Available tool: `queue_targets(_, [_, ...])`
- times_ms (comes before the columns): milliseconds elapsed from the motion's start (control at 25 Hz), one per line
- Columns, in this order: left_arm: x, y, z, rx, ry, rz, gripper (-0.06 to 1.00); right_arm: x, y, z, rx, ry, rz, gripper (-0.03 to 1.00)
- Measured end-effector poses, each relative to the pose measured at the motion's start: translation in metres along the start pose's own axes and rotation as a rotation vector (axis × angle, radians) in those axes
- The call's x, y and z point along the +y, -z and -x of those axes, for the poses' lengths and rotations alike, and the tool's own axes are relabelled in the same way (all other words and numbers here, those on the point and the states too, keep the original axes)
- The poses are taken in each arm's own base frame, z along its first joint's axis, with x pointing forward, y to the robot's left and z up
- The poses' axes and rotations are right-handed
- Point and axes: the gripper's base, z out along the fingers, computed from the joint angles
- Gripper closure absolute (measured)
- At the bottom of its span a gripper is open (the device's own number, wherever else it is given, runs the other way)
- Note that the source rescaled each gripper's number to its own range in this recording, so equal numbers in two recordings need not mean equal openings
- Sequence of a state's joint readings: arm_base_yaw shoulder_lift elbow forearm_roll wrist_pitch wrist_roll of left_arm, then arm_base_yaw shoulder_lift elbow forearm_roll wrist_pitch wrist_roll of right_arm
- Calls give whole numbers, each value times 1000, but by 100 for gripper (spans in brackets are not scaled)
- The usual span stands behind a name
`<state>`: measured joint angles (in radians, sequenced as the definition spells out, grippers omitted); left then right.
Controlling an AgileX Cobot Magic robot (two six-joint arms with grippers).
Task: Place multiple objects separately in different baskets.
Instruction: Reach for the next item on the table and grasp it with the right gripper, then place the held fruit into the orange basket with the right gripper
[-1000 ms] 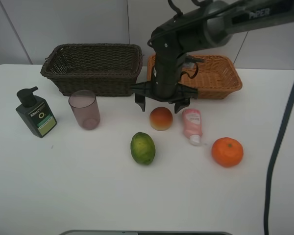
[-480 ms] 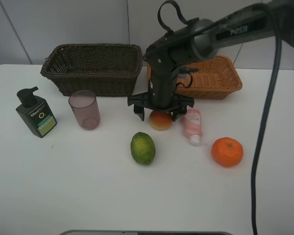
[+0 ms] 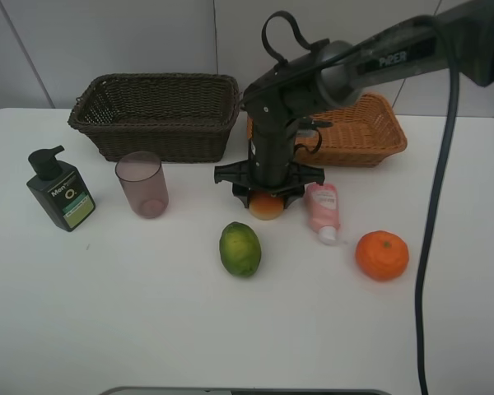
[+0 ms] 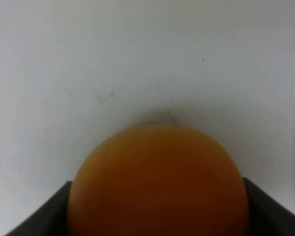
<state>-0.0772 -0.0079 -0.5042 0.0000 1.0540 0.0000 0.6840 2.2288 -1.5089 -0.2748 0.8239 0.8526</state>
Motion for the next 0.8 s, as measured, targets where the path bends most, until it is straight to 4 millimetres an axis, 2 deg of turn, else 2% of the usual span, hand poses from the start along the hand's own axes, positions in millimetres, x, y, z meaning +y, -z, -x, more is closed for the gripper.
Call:
queue_targets(680, [0, 0, 0, 0, 0, 0, 3, 1, 0, 1, -8, 0, 10, 77])
queue_targets(800, [0, 0, 0, 0, 0, 0, 3, 1, 7, 3, -23, -3, 22, 77])
